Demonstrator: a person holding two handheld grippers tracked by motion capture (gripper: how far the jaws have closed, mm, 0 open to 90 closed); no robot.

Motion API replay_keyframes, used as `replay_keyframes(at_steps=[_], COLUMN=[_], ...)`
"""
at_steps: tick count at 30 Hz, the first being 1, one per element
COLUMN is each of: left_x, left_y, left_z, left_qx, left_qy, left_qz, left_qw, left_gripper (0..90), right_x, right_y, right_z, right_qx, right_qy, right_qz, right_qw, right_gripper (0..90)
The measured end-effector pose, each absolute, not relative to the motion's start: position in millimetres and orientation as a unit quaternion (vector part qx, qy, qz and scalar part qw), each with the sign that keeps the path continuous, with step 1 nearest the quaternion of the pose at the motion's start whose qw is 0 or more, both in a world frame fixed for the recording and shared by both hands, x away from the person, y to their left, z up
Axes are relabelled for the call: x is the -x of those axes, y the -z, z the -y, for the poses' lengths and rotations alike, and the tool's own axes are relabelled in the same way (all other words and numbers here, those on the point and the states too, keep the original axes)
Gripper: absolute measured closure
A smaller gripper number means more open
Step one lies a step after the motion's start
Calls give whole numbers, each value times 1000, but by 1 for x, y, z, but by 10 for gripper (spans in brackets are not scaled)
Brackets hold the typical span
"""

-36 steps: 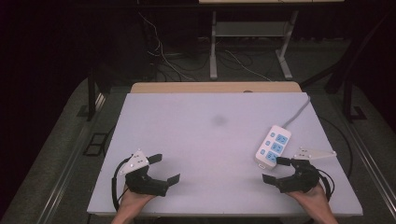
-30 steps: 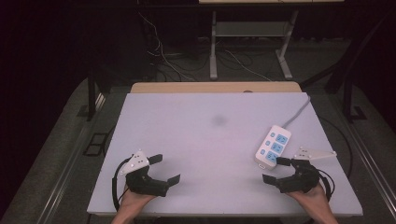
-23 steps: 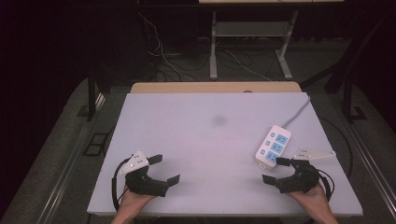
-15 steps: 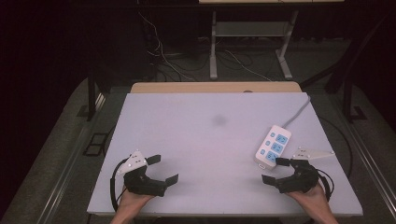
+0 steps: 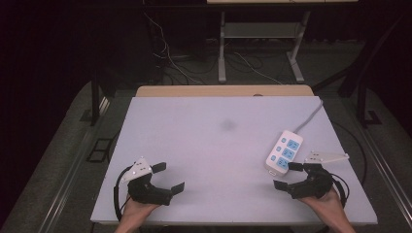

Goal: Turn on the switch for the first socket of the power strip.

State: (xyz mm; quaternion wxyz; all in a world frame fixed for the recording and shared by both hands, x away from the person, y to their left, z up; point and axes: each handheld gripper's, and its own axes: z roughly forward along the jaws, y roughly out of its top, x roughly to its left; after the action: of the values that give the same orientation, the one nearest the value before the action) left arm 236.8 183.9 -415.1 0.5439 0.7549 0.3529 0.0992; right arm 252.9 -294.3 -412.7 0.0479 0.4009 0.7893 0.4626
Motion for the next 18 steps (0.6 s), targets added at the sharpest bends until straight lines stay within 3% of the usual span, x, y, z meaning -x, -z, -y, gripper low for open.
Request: replay_keyframes(at_steps=[18], left_x=[-238], left_y=[416], left_z=[-184], left_qx=[-755], left_qy=[-98], left_qz=[-356], left_qw=[542], left_gripper=[0], right_x=[-267], right_y=[388], right_z=[298], right_qx=[-387], right_qy=[-442], right_qz=[-808], right_qw=[49], right_gripper=[14])
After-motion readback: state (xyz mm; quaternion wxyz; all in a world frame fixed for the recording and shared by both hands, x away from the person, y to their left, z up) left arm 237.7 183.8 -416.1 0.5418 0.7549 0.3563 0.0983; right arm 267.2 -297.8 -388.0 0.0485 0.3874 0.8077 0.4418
